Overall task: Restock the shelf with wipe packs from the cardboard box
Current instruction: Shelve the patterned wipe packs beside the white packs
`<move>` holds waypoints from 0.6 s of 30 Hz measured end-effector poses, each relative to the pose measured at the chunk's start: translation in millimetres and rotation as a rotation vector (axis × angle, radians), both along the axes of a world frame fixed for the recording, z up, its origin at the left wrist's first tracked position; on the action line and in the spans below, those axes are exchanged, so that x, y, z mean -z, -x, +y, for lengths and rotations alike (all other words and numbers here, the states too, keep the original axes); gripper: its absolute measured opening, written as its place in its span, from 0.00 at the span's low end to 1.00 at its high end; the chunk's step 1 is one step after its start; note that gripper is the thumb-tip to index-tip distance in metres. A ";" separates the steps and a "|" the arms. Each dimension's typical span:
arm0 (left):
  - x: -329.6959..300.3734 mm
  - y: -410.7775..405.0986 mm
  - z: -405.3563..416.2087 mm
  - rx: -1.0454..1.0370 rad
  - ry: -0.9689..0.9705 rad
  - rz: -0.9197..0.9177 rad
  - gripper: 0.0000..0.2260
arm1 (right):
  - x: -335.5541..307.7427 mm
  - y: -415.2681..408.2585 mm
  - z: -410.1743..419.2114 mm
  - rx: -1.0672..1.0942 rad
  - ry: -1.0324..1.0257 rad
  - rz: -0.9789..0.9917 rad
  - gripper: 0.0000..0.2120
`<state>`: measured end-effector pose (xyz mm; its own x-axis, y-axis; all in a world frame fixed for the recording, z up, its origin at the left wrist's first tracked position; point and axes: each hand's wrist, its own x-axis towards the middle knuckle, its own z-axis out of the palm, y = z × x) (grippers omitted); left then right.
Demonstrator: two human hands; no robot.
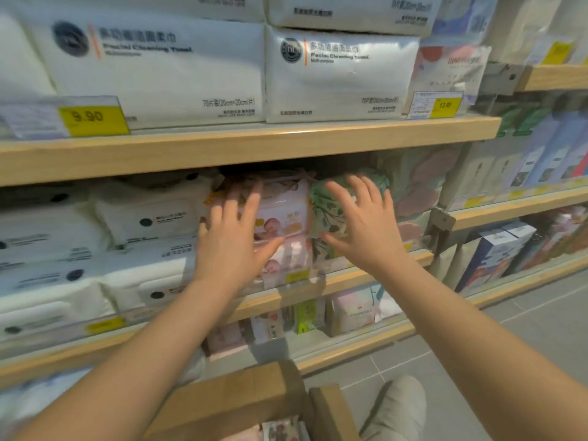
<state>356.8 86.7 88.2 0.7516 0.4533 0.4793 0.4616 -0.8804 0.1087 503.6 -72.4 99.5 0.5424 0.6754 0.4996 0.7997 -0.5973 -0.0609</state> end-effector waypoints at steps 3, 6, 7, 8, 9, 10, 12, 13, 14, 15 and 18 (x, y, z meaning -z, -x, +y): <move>16.7 49.2 -5.5 0.134 0.077 -0.076 0.35 | 9.9 39.2 -12.7 -0.105 -0.058 -0.038 0.32; 56.0 111.3 -14.6 0.147 0.155 -0.041 0.32 | 36.9 83.1 -25.3 -0.196 -0.021 -0.008 0.30; 72.8 133.3 -17.0 0.135 0.183 -0.021 0.31 | 49.1 97.5 -28.6 -0.223 0.012 0.021 0.30; 91.8 157.5 -18.6 0.117 0.217 0.012 0.30 | 62.9 112.5 -31.8 -0.244 0.052 0.055 0.30; 111.1 182.1 -19.3 0.094 0.248 0.049 0.29 | 76.7 127.0 -33.6 -0.261 0.087 0.090 0.30; 131.0 207.3 -18.7 0.055 0.282 0.105 0.29 | 91.3 140.6 -34.4 -0.277 0.113 0.130 0.30; 168.3 258.4 -15.9 -0.053 0.334 0.228 0.28 | 120.1 167.4 -33.8 -0.300 0.156 0.217 0.30; 186.7 283.6 -13.2 -0.101 0.374 0.269 0.28 | 133.4 180.4 -32.5 -0.313 0.184 0.259 0.30; 200.8 307.2 -12.3 -0.153 0.425 0.289 0.28 | 146.3 193.3 -30.5 -0.331 0.207 0.297 0.30; 211.6 328.3 -11.4 -0.208 0.477 0.304 0.28 | 158.2 206.0 -27.8 -0.354 0.226 0.328 0.30; 226.9 376.9 -12.9 -0.307 0.560 0.348 0.27 | 189.7 244.5 -14.0 -0.425 0.303 0.373 0.30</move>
<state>-20.1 73.8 -138.7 0.6174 0.7758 -0.1301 0.7691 -0.5606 0.3068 259.1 -86.4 -90.2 0.2967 0.9515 0.0817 0.9281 -0.2672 -0.2592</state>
